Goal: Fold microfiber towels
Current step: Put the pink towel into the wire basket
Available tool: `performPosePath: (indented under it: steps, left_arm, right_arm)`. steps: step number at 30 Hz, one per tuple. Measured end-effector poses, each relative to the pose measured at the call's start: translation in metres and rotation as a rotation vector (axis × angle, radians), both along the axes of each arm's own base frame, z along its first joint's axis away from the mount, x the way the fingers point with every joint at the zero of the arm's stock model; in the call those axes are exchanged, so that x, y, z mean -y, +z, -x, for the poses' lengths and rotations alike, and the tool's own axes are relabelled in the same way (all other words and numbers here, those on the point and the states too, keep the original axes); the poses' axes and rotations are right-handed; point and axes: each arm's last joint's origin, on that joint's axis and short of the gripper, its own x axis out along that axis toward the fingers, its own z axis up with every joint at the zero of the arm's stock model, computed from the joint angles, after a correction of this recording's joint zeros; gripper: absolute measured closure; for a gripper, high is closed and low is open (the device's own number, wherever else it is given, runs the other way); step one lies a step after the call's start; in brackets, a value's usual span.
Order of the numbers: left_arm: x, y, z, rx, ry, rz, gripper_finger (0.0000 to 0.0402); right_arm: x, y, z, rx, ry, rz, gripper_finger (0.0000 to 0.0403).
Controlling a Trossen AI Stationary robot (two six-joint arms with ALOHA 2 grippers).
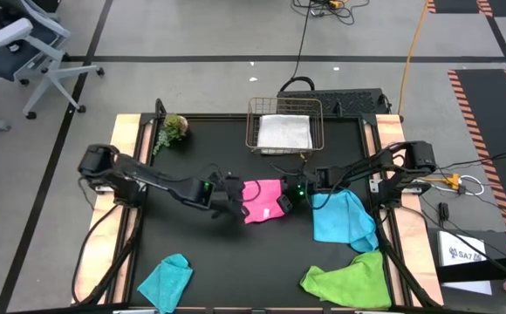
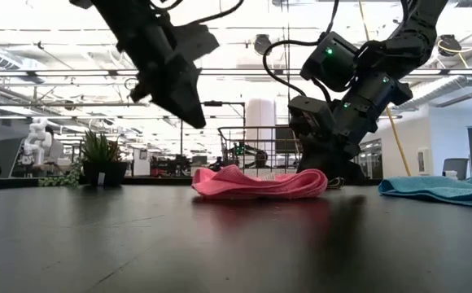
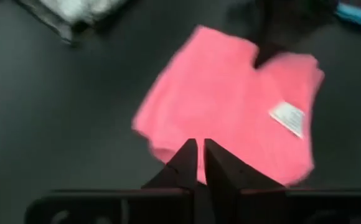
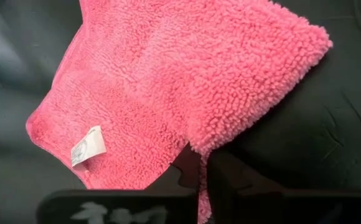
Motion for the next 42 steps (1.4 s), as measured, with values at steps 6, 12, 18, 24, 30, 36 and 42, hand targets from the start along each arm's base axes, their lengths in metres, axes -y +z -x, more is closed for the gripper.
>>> performPosePath:
  steps: [6, 12, 18, 24, 30, 36, 42]
  left_arm:
    - [-0.032, 0.000, -0.002, -0.027, -0.005, 0.172, 0.0375]
    - [-0.061, -0.019, -0.008, -0.082, 0.025, 0.321, 0.0319]
    - [-0.084, -0.022, -0.008, -0.081, 0.034, 0.394, 0.0247]
    - [-0.091, -0.025, -0.008, -0.083, 0.015, 0.451, 0.0187]
    - [-0.092, -0.042, -0.016, -0.104, 0.026, 0.464, 0.0153]
    - [-0.093, -0.068, -0.026, -0.123, 0.055, 0.486, 0.0141]
    - [-0.094, -0.069, -0.030, -0.076, 0.058, 0.502, 0.0145]
  right_arm:
    - [-0.001, 0.002, -0.004, 0.054, 0.017, -0.014, 0.0388]
    - [-0.001, 0.002, -0.004, 0.052, 0.018, -0.015, 0.0388]
    - [-0.001, 0.002, -0.004, 0.052, 0.024, -0.011, 0.0388]
    - [-0.001, 0.002, -0.004, 0.053, 0.024, -0.011, 0.0387]
    - [-0.001, 0.003, -0.004, 0.056, 0.025, -0.010, 0.0387]
    - [-0.001, 0.003, -0.004, 0.055, 0.021, -0.011, 0.0387]
    - [-0.001, 0.003, -0.004, 0.053, 0.020, -0.012, 0.0387]
